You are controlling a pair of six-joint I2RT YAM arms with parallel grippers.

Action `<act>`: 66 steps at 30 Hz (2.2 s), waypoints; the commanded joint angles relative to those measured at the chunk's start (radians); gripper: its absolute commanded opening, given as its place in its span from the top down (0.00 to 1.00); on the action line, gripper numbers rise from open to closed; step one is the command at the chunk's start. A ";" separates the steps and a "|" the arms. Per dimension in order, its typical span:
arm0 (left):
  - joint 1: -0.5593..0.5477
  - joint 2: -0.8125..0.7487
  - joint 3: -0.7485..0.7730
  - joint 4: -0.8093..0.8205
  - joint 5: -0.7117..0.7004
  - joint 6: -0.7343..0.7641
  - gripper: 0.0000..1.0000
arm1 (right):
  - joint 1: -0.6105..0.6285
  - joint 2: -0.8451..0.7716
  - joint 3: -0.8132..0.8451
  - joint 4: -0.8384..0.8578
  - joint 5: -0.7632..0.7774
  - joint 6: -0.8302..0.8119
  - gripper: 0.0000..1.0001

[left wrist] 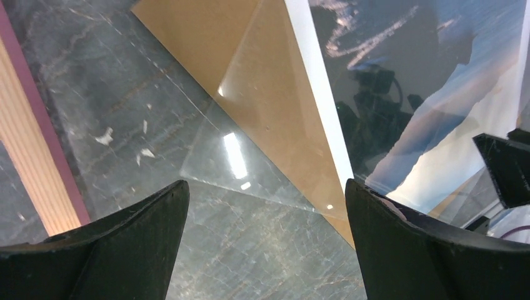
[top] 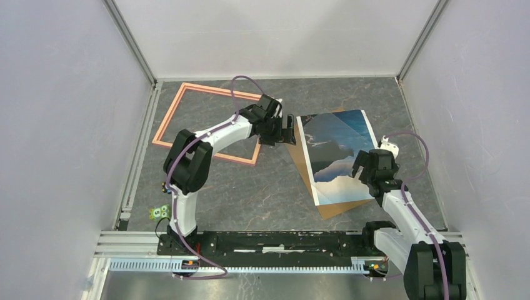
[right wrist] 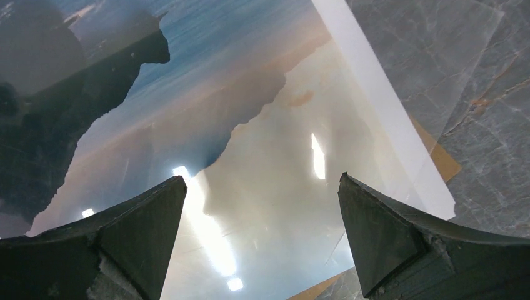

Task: Put the photo into the frame
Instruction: Move the photo frame item to the center of the board.

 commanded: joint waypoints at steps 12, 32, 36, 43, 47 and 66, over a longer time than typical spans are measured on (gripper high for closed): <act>0.090 0.169 0.117 0.036 0.226 -0.014 0.00 | -0.027 0.058 -0.047 0.093 -0.088 -0.006 0.02; 0.153 0.099 -0.148 0.390 0.470 -0.283 0.07 | -0.029 0.069 -0.069 0.113 -0.132 -0.018 0.02; 0.147 0.060 -0.131 0.279 0.346 -0.162 0.02 | -0.029 0.065 -0.043 0.059 -0.053 -0.018 0.02; 0.138 0.093 -0.102 0.226 0.275 -0.108 0.01 | -0.082 0.028 -0.019 -0.022 0.091 0.009 0.02; 0.136 0.133 -0.077 0.210 0.289 -0.104 0.01 | -0.154 0.030 -0.054 -0.009 0.024 0.014 0.02; 0.136 0.156 -0.160 0.374 0.521 -0.214 0.08 | -0.182 0.073 -0.106 0.085 -0.115 0.009 0.02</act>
